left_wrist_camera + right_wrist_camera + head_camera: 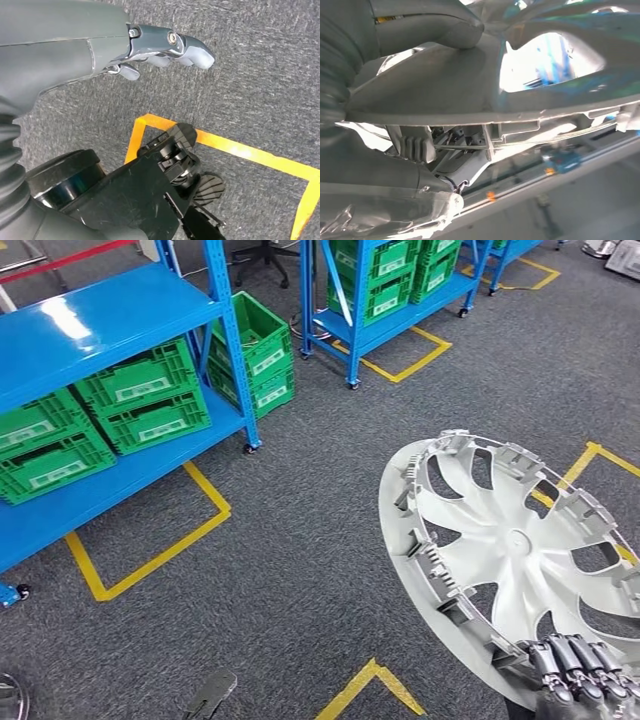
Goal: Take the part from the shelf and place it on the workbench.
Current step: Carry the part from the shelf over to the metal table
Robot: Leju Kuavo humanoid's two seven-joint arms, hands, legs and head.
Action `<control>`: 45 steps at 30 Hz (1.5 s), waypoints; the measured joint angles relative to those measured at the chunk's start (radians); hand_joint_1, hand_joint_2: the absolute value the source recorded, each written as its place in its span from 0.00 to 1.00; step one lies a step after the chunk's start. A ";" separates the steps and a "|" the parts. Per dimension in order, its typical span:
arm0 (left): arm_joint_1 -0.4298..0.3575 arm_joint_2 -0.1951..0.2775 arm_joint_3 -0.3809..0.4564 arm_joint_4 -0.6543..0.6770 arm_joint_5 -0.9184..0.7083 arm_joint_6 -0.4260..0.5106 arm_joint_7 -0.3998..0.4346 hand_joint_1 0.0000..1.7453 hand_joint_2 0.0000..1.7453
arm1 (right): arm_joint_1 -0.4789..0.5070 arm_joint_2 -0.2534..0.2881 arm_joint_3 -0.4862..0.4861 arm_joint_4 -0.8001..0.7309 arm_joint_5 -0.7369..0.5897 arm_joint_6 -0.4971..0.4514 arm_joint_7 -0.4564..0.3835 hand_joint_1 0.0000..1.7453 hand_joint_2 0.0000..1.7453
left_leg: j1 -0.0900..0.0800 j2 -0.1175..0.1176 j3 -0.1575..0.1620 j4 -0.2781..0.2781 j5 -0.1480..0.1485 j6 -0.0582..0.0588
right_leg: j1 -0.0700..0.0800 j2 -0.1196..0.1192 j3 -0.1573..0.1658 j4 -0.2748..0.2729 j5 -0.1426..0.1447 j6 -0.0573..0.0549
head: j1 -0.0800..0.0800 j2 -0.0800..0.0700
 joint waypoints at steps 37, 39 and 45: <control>0.003 0.002 0.012 0.000 -0.023 -0.011 0.060 0.00 1.00 | -0.008 0.094 -0.116 -0.051 0.000 0.000 -0.028 1.00 1.00 | 0.016 -0.058 -0.037 0.107 -0.082 -0.045 | -0.016 0.057 -0.035 -0.004 0.026 -0.034 | -0.005 0.000; 0.007 0.002 0.014 0.000 -0.023 -0.011 0.060 0.00 1.00 | -0.011 0.099 -0.122 -0.052 0.000 0.000 -0.031 1.00 1.00 | 0.016 -0.086 -0.097 0.232 -0.135 -0.045 | -0.014 0.083 -0.039 -0.004 0.029 -0.039 | -0.008 0.000; 0.009 0.004 0.020 0.000 -0.024 -0.011 0.060 0.00 1.00 | -0.014 0.112 -0.138 -0.056 0.000 0.000 -0.037 1.00 1.00 | 0.022 -0.149 -0.038 0.066 -0.007 -0.039 | -0.013 0.166 -0.046 0.003 0.034 -0.027 | -0.011 0.000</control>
